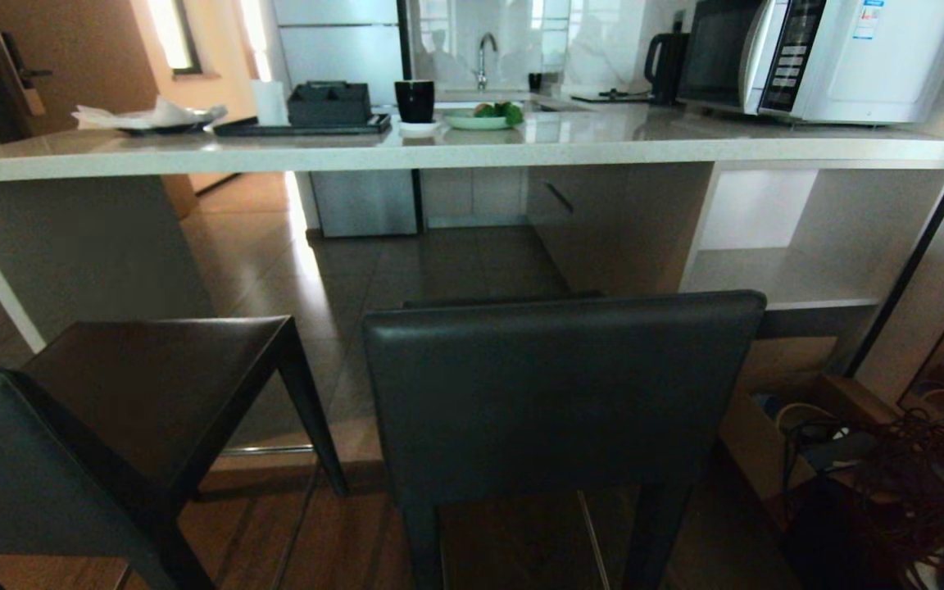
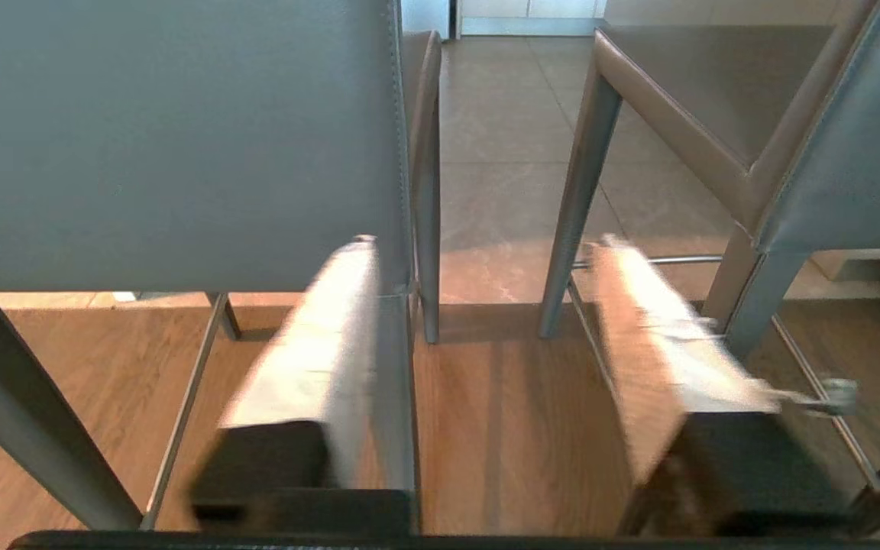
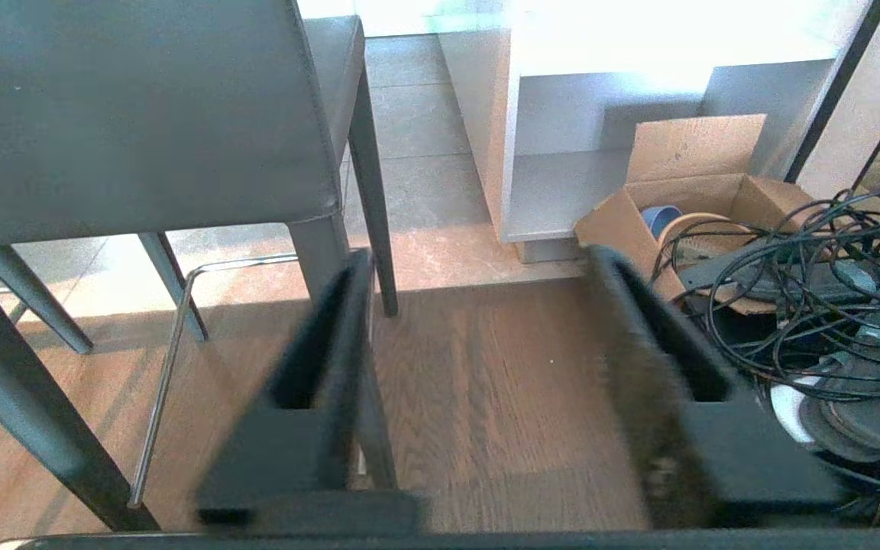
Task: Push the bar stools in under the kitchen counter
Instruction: Push the gray chair back under the dining table
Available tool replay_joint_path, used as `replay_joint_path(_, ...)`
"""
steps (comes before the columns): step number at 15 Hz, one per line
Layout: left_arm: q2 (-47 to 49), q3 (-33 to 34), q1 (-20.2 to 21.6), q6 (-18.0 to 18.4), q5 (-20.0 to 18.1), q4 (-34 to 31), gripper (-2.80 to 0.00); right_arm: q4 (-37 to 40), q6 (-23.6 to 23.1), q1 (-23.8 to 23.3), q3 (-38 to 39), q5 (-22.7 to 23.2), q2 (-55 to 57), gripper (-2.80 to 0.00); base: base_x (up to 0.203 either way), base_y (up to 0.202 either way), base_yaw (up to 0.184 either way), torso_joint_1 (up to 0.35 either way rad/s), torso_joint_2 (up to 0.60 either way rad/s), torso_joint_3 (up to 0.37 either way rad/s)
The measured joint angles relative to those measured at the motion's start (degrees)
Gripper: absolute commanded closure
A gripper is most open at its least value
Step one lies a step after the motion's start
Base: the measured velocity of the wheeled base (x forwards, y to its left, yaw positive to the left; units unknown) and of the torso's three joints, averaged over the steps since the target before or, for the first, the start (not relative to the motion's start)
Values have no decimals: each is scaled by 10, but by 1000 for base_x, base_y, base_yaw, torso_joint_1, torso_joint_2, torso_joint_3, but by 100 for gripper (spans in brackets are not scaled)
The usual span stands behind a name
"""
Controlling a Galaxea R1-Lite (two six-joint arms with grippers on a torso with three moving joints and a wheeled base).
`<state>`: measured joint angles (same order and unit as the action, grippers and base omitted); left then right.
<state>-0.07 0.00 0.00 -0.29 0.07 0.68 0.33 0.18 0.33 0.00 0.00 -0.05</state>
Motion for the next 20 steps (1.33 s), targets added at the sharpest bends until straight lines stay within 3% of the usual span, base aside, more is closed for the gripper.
replay_joint_path(17,0,0,0,2,0,0,-280,-1,-2,0,0,0,0,-280,0,0,0,0,0,0)
replay_joint_path(20,6,-22,0,24,-13,2,-280,-2,-11,0,-33,0,5,-280,0,0,0,0,0,0)
